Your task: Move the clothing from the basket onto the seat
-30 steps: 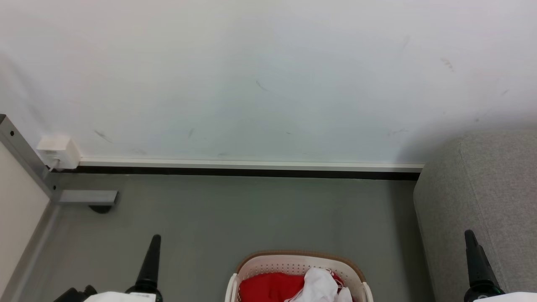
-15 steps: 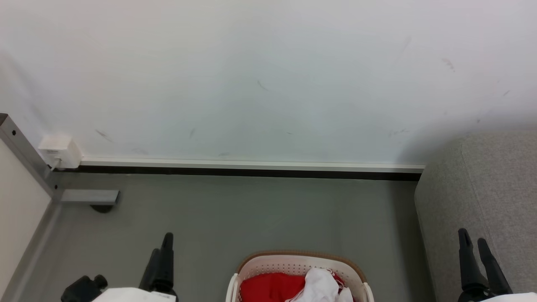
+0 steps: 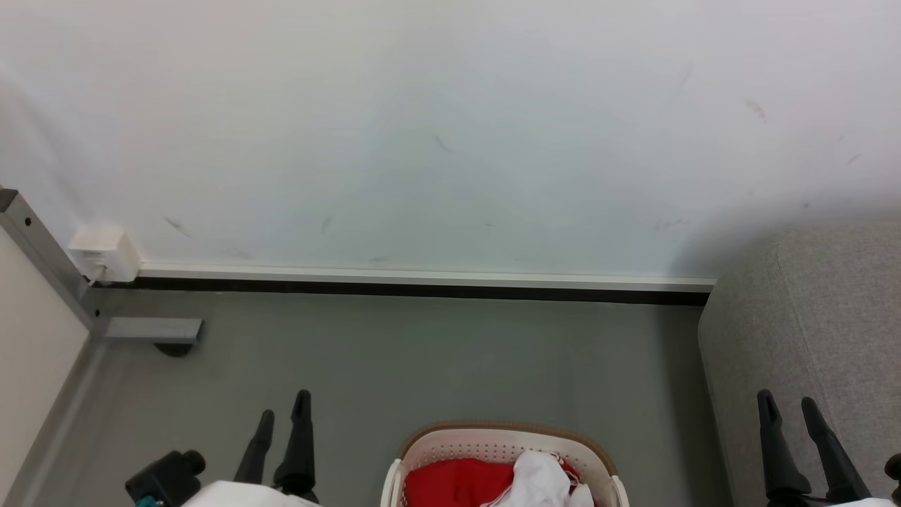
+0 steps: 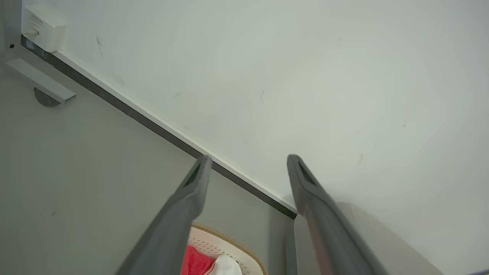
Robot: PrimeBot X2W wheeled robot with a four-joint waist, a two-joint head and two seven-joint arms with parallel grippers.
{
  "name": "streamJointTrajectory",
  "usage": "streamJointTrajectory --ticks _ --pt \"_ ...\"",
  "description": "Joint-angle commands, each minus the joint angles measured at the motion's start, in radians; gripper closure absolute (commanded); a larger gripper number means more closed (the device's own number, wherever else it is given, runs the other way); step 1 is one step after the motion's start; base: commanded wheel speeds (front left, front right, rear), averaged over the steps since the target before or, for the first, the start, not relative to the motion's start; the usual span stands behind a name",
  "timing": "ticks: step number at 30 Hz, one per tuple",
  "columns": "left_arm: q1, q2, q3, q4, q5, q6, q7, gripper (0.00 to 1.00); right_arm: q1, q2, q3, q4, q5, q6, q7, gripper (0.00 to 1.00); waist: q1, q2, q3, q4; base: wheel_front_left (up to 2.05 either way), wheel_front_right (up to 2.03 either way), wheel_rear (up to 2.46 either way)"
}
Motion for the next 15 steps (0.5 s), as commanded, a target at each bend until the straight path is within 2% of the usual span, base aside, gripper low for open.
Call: streamJointTrajectory --ticks 1,7,15 --pt "-0.001 0.009 -0.003 -0.015 0.04 0.005 -0.012 0.0 -0.004 -0.013 0.001 -0.011 -0.034 -0.001 -0.009 0.0 0.0 0.0 0.0 0.0 0.0 0.0 0.0" --pt "-0.001 0.01 -0.017 -0.019 0.138 0.006 -0.028 0.0 0.0 -0.015 0.001 -0.008 -0.108 -0.001 -0.026 0.0 0.0 0.0 0.0 0.001 0.0 0.0 0.0" --pt "0.005 0.011 -0.014 -0.021 0.249 -0.018 -0.051 0.0 0.008 -0.016 -0.01 -0.005 -0.192 -0.001 -0.048 0.0 0.0 0.0 -0.001 0.003 0.0 0.0 0.0"
